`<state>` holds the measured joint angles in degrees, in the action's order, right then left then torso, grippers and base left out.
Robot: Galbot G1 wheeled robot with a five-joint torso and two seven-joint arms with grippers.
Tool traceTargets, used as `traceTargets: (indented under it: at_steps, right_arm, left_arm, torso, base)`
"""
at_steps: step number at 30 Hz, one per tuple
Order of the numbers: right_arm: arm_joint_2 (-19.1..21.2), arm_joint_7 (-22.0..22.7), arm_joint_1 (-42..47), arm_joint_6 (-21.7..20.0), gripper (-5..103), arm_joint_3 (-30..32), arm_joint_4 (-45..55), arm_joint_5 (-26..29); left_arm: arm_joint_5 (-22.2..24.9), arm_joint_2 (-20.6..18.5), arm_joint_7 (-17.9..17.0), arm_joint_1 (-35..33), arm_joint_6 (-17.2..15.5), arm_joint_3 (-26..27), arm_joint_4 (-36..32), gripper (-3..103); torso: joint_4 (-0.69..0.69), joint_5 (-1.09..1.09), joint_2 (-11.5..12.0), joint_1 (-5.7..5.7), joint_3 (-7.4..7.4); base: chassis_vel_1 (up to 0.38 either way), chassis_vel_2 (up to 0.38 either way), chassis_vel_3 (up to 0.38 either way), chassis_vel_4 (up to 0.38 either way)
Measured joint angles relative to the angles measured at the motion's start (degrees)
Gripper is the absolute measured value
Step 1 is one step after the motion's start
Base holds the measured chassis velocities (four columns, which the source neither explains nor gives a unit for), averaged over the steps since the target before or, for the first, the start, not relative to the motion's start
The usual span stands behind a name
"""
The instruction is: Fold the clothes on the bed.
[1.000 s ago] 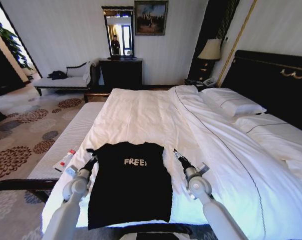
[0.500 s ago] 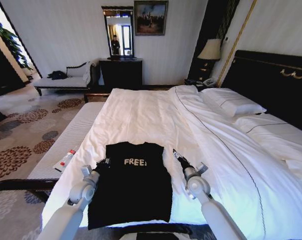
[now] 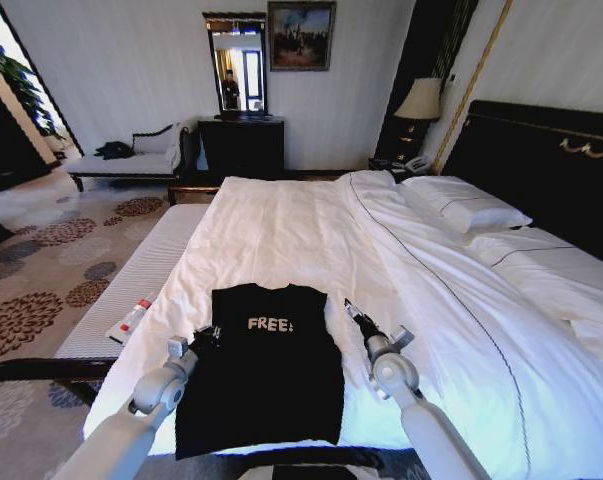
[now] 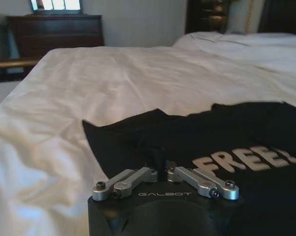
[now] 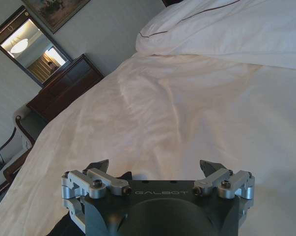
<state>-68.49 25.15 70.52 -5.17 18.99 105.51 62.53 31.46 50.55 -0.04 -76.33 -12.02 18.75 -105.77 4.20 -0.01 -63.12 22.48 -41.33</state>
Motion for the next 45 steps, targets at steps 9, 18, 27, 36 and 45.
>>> traceTargets:
  at_steps: [9,18,27,36,45]
  right_arm:
    - [-0.20,0.13,0.53,-0.01,100,0.07,0.53,-0.27]
    - [0.88,0.19,-1.77,-0.22,100,-0.60,-0.80,1.26]
    - [4.99,1.20,-11.03,-5.13,100,-5.35,-7.12,10.47]
    - [6.17,0.26,-19.86,-9.34,100,-11.27,-13.75,17.34]
    - [7.80,-4.25,-24.76,-9.21,100,-15.45,-20.30,18.19]
  left_arm:
    - [-7.86,-2.45,1.09,-0.99,0.91,1.07,1.44,40]
    - [-1.48,-0.12,0.40,-2.96,0.63,5.38,-2.13,74]
    - [22.78,6.56,-4.78,-1.36,-2.31,14.52,-8.47,98]
    - [36.85,9.89,-11.13,7.54,-5.17,21.46,-10.76,100]
    - [40.28,10.19,-12.44,12.04,-6.45,24.10,-14.19,100]
  torso:
    - [0.00,0.00,0.00,0.00,0.00]
    - [0.01,0.01,0.00,0.00,0.00]
    - [-0.01,0.00,0.00,0.00,0.00]
    - [0.00,0.00,0.00,0.02,-0.01]
    - [0.01,0.00,0.00,0.02,-0.01]
  base:
    - [0.000,0.000,0.000,0.000]
    - [0.000,0.000,0.000,0.000]
    - [0.000,0.000,0.000,0.000]
    - [0.000,0.000,0.000,0.000]
    - [0.000,0.000,0.000,0.000]
